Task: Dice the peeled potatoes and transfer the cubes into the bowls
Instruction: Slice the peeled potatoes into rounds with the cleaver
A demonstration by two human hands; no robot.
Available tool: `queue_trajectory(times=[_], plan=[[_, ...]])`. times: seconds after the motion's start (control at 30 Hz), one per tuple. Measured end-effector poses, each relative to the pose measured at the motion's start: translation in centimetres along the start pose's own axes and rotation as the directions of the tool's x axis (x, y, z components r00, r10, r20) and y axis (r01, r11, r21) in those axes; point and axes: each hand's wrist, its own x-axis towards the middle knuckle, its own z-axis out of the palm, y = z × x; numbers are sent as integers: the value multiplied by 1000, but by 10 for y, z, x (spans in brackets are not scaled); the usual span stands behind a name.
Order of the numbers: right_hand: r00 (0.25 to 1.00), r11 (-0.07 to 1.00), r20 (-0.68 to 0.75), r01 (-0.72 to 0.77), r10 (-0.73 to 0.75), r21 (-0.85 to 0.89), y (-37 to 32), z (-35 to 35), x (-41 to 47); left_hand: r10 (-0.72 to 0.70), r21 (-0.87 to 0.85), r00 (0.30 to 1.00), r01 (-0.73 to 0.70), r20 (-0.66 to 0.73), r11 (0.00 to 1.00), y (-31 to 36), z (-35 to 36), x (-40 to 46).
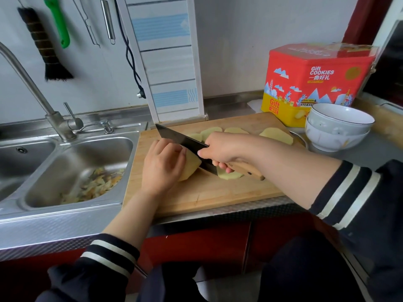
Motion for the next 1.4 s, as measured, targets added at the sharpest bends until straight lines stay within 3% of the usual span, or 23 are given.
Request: queue_trajectory(times=[0.53, 1.4], plan=[[987, 987, -117, 93, -108, -133, -24, -30, -34, -58, -24, 994, 60, 87, 998, 2, 0, 1], [997, 950, -17, 68, -77, -306, -34, -13, -29, -50, -21, 998, 51, 47, 998, -1, 6, -1]])
